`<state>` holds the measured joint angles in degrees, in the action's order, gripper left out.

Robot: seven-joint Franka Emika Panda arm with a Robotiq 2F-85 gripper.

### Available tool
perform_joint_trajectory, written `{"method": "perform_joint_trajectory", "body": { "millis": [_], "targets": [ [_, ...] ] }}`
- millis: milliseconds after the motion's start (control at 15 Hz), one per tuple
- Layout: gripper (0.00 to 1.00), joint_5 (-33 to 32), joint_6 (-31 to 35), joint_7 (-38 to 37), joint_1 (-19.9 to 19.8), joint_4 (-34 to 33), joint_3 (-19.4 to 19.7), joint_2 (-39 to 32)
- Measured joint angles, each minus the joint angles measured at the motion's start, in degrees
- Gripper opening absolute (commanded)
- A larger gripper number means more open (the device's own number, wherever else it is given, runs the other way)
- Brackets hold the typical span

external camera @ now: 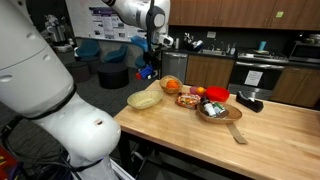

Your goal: Move the toy car to the basket furthest from you

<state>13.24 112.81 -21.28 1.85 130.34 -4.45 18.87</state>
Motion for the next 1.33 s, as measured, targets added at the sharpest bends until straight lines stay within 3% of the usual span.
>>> {"method": "perform_joint_trajectory", "body": {
  "millis": [333, 867, 1333],
  "targets": [
    [0.47, 0.00, 1.43, -1.98, -3.45, 1.32, 0.84, 5.63],
    [0.47, -0.08, 5.48, -7.28, -5.88, 0.89, 0.90, 5.24],
    [0.47, 3.96, 6.68, -7.58, -7.96, 2.03, 5.23, 9.36]
  ]
}}
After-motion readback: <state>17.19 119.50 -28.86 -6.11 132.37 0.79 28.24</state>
